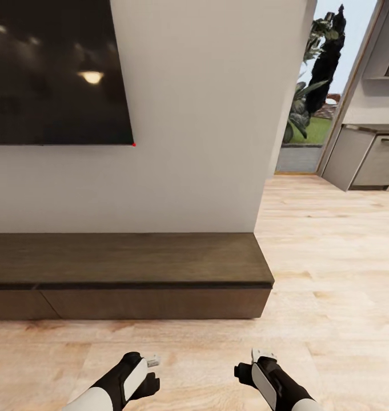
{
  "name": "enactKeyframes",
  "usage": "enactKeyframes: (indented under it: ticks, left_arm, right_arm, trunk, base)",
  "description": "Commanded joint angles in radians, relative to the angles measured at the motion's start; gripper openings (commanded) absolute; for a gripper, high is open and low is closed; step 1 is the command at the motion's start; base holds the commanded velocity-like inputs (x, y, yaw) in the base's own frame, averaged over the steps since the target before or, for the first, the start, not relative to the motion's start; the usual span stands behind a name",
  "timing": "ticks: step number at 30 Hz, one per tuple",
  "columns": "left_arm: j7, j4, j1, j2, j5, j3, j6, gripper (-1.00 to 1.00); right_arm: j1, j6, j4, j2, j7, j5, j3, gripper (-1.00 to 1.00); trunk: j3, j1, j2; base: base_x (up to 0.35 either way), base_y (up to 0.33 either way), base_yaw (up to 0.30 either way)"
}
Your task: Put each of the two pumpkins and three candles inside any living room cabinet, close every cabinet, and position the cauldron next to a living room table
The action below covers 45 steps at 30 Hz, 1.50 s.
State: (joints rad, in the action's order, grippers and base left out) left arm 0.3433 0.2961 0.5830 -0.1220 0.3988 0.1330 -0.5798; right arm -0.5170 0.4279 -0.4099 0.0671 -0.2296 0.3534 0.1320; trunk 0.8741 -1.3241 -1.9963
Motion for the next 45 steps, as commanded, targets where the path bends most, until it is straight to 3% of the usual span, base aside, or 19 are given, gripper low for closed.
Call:
enactKeyframes:
  ticks: [1, 14, 26, 45]
  left_arm:
    - [0.0, 0.0, 0.0, 0.0, 0.0, 0.0, 0.0, 1.0]
    - [-0.006, 0.0, 0.0, 0.001, 0.001, -0.002, 0.0, 1.0]
    - [-0.009, 0.0, 0.0, 0.001, 0.002, -0.003, 0.0, 1.0]
    - [-0.01, 0.002, 0.0, 0.001, 0.005, -0.007, -0.002, 1.0]
  right_arm:
    - [0.0, 0.0, 0.0, 0.0, 0.0, 0.0, -0.001, 1.0]
    - [0.0, -0.003, 0.0, 0.0, 0.001, -0.001, 0.0, 1.0]
    - [0.0, -0.003, 0.0, 0.0, 0.001, -0.001, 0.001, 1.0]
    - [0.0, -0.035, 0.014, 0.003, 0.0, -0.016, 0.004, 1.0]
  trunk:
    - [-0.003, 0.004, 0.007]
    - [-0.044, 0.054, 0.098]
    - [-0.082, 0.1, 0.182]
    - [-0.082, 0.1, 0.182]
  base:
    - [0.0, 0.0, 0.0]
    - [0.0, 0.0, 0.02]
    - [0.0, 0.0, 0.155]
    - [0.0, 0.0, 0.243]
